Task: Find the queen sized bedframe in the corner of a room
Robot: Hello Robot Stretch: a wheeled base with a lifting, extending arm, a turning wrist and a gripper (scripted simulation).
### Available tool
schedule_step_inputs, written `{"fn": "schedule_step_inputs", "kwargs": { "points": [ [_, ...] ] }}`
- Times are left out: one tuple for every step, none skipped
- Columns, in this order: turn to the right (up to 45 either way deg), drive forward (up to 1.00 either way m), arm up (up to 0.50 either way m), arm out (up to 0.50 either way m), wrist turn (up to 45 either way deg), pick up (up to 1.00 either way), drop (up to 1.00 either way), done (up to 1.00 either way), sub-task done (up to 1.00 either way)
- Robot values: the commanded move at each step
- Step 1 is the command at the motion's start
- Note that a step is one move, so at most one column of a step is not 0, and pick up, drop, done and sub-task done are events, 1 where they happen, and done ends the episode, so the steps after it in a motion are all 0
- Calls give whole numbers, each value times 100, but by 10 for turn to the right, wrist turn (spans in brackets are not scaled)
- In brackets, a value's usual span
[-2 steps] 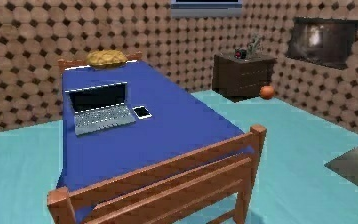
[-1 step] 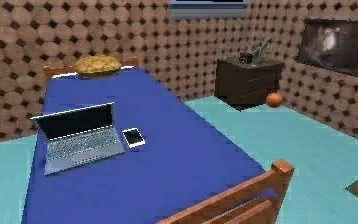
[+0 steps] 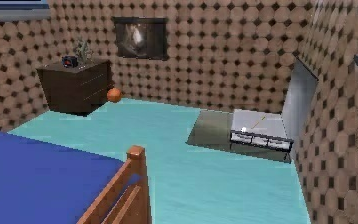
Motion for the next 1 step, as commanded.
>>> {"fn": "schedule_step_inputs", "kwargs": {
  "points": [
    [270,0,0,0,0,0,0,0,0]
  ]
}}
